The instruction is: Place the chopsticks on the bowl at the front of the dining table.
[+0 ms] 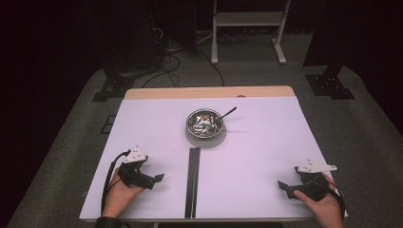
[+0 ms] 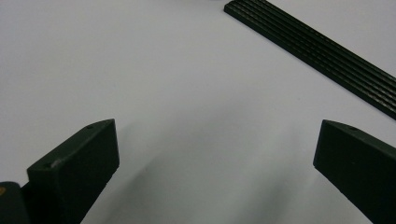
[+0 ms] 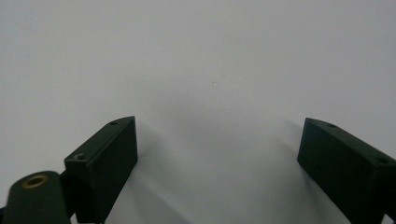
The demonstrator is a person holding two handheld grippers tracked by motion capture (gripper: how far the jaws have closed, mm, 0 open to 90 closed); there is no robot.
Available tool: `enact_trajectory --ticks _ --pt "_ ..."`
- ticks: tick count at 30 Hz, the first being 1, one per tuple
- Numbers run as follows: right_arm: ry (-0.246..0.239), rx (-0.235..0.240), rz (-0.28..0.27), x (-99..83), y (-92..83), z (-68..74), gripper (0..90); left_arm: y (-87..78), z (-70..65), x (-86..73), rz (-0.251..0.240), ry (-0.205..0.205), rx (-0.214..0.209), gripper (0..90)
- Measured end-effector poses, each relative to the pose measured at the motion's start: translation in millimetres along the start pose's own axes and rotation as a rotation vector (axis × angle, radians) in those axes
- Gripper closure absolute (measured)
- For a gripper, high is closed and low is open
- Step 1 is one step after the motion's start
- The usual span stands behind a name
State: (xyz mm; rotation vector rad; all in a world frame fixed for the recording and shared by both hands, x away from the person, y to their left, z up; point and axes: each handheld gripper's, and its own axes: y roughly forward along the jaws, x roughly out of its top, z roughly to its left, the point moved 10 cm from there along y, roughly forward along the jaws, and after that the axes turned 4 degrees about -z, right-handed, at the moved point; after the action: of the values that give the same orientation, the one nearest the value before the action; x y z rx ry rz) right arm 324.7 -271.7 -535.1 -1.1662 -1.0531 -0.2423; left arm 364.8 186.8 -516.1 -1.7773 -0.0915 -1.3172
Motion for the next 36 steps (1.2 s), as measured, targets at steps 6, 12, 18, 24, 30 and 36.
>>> enact_trajectory --ticks 6,12,18,24,30,36 --pt "-0.004 -0.005 -0.002 -0.1 -0.1 0.1 10.4 1.5 -0.3 7.4 -0.004 0.011 0.005 0.0" --pt "-0.003 -0.004 -0.003 0.0 -0.4 0.1 10.4 7.3 -1.2 13.7 -0.021 0.008 -0.007 0.0" --pt "0.000 -0.003 -0.003 0.1 -0.4 0.2 10.4 11.6 0.0 15.3 -0.026 0.007 -0.013 0.0" --pt "0.007 0.006 -0.005 0.2 -0.6 -0.2 10.2 15.3 -1.4 24.9 -0.032 0.018 -0.021 0.0" --pt "0.015 0.013 -0.009 0.1 -0.6 0.0 9.6 20.5 -4.0 30.8 -0.041 0.022 -0.036 0.0" --pt "0.055 0.049 -0.030 1.1 -2.2 -1.4 9.6 23.4 -5.4 35.6 -0.037 0.041 -0.039 0.0"
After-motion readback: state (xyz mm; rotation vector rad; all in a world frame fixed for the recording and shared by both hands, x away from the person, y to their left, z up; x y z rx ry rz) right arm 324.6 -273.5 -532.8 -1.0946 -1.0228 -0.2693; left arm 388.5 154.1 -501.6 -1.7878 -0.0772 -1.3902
